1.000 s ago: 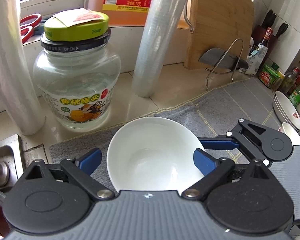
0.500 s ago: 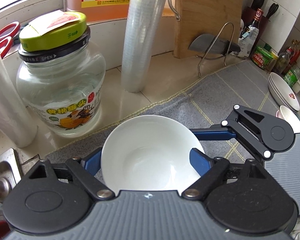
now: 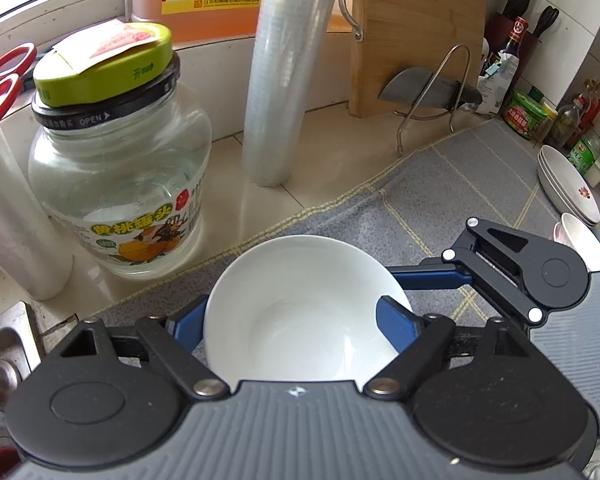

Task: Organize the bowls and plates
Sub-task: 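Lift the white bowl with the left tool and carry it toward the nested bowls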

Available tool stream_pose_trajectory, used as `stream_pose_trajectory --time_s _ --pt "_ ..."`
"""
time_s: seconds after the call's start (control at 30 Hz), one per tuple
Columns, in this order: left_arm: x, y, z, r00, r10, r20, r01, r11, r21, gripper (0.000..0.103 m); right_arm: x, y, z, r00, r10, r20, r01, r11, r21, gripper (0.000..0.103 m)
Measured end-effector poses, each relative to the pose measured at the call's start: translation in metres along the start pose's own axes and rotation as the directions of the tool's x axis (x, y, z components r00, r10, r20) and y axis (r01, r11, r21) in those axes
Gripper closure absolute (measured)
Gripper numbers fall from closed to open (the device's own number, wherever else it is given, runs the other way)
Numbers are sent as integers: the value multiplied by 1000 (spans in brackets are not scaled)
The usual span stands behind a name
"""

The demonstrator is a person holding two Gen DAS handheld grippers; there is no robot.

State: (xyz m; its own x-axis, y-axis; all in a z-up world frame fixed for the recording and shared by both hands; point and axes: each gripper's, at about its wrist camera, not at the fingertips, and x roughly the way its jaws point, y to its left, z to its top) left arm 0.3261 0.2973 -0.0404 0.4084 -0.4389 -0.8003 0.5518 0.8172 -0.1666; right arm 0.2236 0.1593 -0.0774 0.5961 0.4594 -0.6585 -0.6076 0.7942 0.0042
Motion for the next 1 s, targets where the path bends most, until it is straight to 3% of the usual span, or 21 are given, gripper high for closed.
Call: stream_pose_trajectory --time_s 0.57,1.0 --pt "-6 -5 -2 1000 -8 -2 8 1000 -5 19 -6 6 1 999 -22 -25 22 999 -27 8" --pt "-36 -55 -15 1000 -25 3 25 999 28 19 -64 11 -8 998 11 -66 -11 1000 3 8"
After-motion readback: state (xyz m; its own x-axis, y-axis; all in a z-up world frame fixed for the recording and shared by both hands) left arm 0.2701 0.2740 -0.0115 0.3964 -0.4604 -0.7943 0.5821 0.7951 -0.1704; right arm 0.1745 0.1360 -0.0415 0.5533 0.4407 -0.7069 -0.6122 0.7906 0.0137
